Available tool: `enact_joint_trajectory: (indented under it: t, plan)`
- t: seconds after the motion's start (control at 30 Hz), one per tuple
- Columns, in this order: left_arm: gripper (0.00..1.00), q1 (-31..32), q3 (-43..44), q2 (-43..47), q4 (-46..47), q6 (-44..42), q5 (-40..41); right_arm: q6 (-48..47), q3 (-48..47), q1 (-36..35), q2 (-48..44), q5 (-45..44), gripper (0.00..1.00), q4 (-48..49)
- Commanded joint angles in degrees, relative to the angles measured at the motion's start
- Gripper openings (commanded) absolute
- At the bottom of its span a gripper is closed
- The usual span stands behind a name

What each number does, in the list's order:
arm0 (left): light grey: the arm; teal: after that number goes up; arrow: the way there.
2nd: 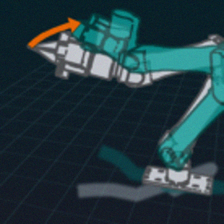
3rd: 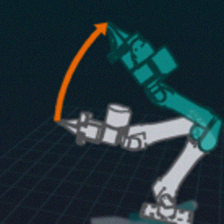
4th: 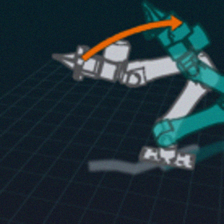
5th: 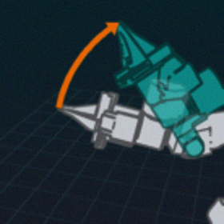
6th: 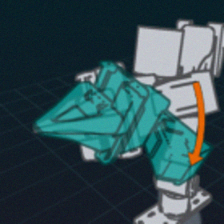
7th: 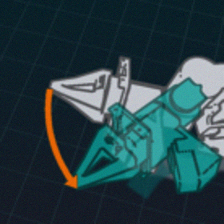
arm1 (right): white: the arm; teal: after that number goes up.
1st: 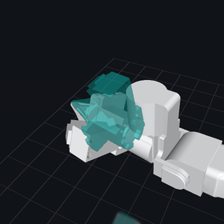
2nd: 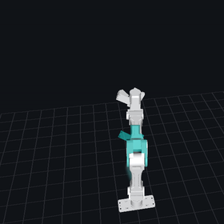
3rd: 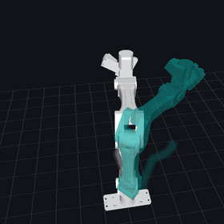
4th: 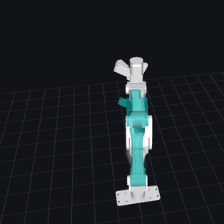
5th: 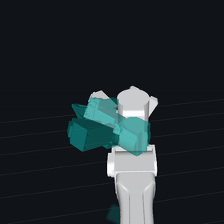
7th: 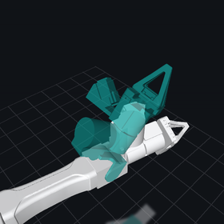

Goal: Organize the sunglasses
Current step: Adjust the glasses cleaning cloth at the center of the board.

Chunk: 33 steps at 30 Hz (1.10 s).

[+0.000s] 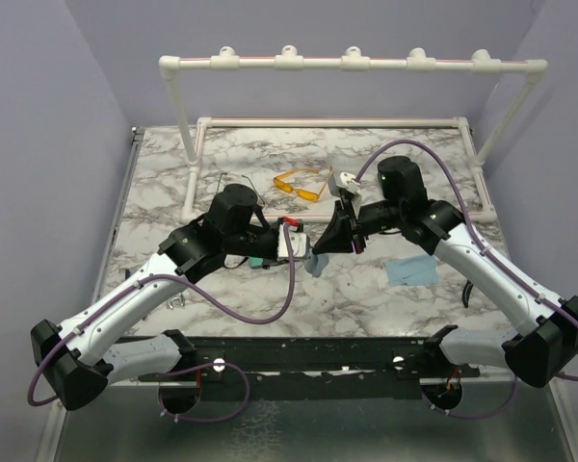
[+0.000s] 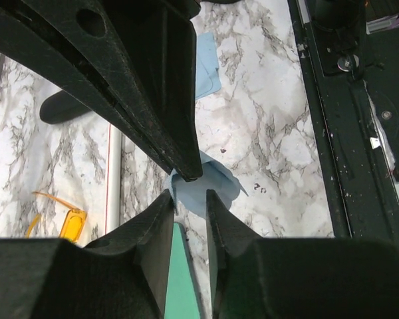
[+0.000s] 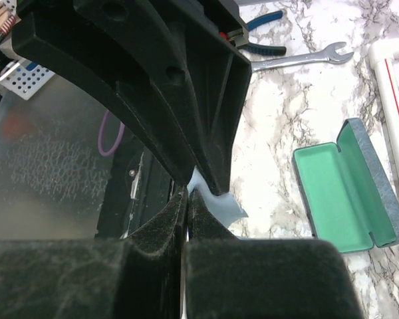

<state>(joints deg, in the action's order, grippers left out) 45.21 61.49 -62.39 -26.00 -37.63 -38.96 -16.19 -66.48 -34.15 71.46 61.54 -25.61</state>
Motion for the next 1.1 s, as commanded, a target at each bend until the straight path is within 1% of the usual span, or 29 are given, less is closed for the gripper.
enact_joint_trajectory:
  t: [0.0,0.03,0.1,0.17,0.27,0.33,0.43,0.57,0.63,0.7,0.87,0.97,1.07]
  plan:
    - [0.31,0.58,1.95,-0.11,-0.63,-1.22,1.62,-0.91,-1.68,-0.39,-0.09,0.12,0.01,-1.2]
    - [0.32,0.65,2.08,-0.2,-0.56,-1.16,1.67,-0.99,-1.76,-0.39,-0.08,0.1,0.01,-1.2]
    - [0.31,0.67,2.14,-0.37,-0.4,-1.17,2.2,-1.33,-1.96,-0.47,-0.09,0.24,0.01,-1.47]
    - [0.25,0.67,2.22,-0.49,-0.07,-1.41,3.12,-1.48,-1.91,-0.5,-0.02,0.42,0.01,-1.67]
    - [0.13,0.67,2.27,-0.41,0.25,-2.12,4.24,-1.93,-1.94,-0.48,0.3,0.45,0.01,-1.97]
    - [0.01,0.67,2.45,-0.3,0.33,-2.23,4.05,-2.0,-1.91,-0.48,0.42,0.51,0.01,-1.97]
    - [0.0,0.67,2.66,0.08,0.31,-1.98,3.32,-2.03,-1.59,-0.48,0.61,-0.39,0.01,-1.63]
    - [0.0,0.67,2.29,1.3,0.14,-0.99,3.71,0.16,0.31,-0.48,0.64,-4.56,0.02,1.49]
    - [0.0,0.66,2.22,1.17,-0.71,0.95,5.47,2.45,2.09,-0.48,0.44,-7.07,0.1,4.82]
    - [0.0,0.72,2.35,0.9,-1.93,3.1,7.29,4.25,3.67,-0.49,0.43,-8.83,0.14,7.62]
    - [0.0,1.96,2.93,0.56,-3.31,10.08,16.08,7.26,6.79,-0.48,-0.29,-12.78,0.37,12.98]
    - [0.0,2.88,4.09,0.0,-4.65,12.48,20.52,8.61,8.84,-0.5,-0.83,-14.2,0.48,15.99]
    - [0.0,3.83,5.67,-0.61,-6.05,14.45,23.07,10.12,10.86,-0.55,-1.12,-14.57,0.51,18.94]
